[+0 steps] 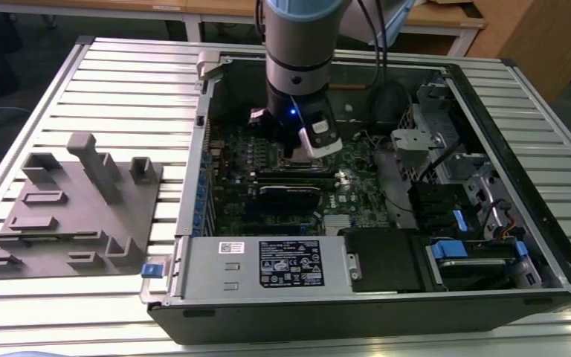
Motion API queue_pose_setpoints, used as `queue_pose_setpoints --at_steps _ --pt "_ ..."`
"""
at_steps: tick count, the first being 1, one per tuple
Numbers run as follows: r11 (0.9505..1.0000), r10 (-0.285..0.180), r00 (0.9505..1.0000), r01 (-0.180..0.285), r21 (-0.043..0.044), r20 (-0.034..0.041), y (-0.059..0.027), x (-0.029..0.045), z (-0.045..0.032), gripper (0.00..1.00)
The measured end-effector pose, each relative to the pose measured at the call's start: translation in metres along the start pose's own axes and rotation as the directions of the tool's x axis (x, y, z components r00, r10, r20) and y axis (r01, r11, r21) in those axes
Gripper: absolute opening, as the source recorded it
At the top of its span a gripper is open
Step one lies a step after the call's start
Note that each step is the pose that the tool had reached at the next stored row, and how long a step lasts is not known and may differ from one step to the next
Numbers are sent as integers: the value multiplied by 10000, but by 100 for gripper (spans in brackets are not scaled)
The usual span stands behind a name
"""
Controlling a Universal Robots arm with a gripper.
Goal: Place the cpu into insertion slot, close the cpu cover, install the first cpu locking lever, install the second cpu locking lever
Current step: 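Install the second cpu locking lever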
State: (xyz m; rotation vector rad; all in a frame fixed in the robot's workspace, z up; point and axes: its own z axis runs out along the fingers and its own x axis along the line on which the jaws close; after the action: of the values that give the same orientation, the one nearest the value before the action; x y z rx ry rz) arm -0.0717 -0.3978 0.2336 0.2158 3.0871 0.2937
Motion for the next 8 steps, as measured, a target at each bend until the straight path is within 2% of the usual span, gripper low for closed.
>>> queue_pose_setpoints --at_steps 4,8 --pt "10000 -1 10000 1 23 4 76 -74 23 11" --pt "9999 -5 10000 5 113 16 167 -130 47 11"
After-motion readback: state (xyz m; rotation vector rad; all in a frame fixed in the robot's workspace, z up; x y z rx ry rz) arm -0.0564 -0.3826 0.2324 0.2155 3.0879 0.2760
